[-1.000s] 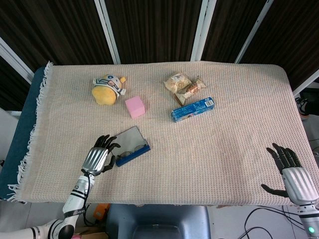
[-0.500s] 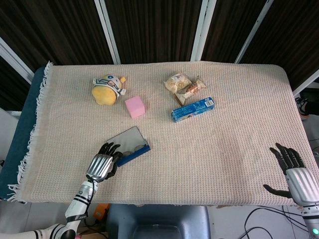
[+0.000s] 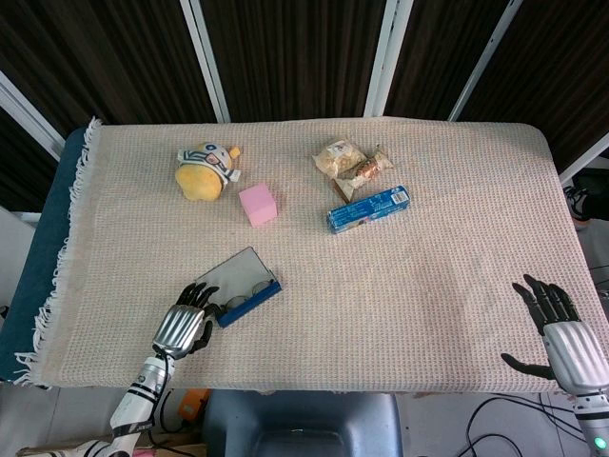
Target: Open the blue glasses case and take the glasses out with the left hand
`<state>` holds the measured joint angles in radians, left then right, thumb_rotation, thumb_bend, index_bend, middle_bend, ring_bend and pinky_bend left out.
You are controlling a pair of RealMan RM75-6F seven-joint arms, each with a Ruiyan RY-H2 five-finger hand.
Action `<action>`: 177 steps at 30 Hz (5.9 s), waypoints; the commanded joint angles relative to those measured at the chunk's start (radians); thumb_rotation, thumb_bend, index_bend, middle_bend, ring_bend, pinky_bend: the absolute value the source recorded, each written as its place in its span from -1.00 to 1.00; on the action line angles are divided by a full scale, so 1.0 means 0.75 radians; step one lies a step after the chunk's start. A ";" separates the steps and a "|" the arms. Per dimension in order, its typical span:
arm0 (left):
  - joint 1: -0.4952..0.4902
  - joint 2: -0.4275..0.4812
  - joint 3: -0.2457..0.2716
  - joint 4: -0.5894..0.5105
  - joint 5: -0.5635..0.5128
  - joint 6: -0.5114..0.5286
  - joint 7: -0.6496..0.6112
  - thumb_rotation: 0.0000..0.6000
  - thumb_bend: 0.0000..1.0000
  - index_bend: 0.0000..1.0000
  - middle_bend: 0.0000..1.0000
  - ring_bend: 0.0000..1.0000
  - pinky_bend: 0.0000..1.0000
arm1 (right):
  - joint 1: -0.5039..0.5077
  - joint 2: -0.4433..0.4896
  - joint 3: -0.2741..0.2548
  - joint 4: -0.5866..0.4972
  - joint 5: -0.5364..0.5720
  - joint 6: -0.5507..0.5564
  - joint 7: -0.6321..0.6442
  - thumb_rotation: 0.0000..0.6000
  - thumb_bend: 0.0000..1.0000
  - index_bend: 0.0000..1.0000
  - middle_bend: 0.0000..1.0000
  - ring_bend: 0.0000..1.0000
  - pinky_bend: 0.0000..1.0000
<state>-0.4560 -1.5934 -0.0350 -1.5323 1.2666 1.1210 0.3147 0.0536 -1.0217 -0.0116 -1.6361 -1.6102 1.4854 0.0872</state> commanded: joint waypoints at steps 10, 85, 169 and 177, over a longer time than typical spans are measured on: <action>0.075 0.116 0.158 -0.152 0.163 0.033 -0.059 1.00 0.27 -0.07 -0.80 -0.99 -0.92 | -0.002 -0.001 -0.006 -0.002 -0.015 0.006 0.001 1.00 -0.59 -1.00 -1.00 -1.00 -1.00; -0.312 -0.537 -0.315 0.411 -0.140 -0.131 0.237 1.00 0.21 -0.43 -0.96 -1.00 -0.95 | -0.046 0.057 0.013 0.046 -0.014 0.102 0.196 1.00 -0.59 -1.00 -1.00 -1.00 -1.00; -0.395 -0.534 -0.298 0.546 -0.160 -0.086 0.167 1.00 -0.16 0.00 -0.88 -1.00 -0.88 | -0.041 0.055 0.020 0.042 -0.005 0.082 0.172 1.00 -0.59 -1.00 -1.00 -1.00 -1.00; -0.395 -0.529 -0.297 0.535 -0.157 -0.079 0.166 1.00 -0.16 0.02 -0.87 -1.00 -0.88 | -0.041 0.054 0.020 0.040 -0.003 0.080 0.164 1.00 -0.59 -1.00 -1.00 -1.00 -1.00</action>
<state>-0.7523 -1.9901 -0.2577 -1.1314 1.1493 1.0621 0.4389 0.0226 -0.9811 0.0037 -1.6061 -1.6122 1.5453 0.2105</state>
